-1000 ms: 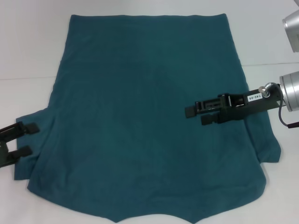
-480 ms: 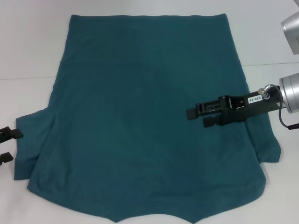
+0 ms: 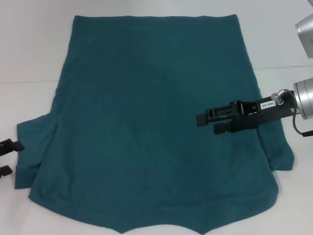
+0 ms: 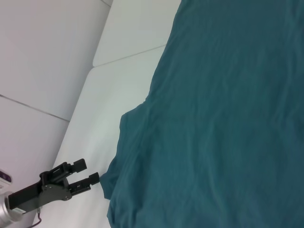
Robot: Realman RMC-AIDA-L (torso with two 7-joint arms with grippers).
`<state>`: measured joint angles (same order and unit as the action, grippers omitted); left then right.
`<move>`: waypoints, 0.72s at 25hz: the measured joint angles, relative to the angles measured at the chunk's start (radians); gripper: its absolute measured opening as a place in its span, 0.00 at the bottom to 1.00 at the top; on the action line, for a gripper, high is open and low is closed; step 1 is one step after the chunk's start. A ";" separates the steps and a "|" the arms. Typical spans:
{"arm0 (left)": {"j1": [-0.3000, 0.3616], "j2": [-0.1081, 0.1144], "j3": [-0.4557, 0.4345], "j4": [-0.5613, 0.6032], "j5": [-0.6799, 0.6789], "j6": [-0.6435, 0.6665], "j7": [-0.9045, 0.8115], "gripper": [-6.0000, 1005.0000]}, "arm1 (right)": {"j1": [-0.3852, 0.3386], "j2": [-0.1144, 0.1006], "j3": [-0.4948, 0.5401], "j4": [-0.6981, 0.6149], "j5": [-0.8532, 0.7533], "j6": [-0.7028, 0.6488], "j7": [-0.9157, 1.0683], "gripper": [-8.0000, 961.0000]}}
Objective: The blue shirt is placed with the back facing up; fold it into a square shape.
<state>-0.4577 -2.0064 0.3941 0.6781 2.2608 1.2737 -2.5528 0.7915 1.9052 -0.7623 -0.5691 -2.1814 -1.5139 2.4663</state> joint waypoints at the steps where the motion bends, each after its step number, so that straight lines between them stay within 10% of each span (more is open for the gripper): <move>1: -0.001 0.000 0.001 -0.002 0.007 -0.001 0.001 0.80 | -0.001 0.000 0.000 0.000 0.000 0.000 0.000 0.95; 18: -0.037 0.003 0.064 -0.050 0.020 -0.020 0.015 0.78 | -0.003 -0.001 0.009 0.000 0.000 0.000 0.000 0.95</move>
<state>-0.4944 -2.0039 0.4578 0.6283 2.2811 1.2539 -2.5373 0.7885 1.9037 -0.7532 -0.5690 -2.1813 -1.5140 2.4667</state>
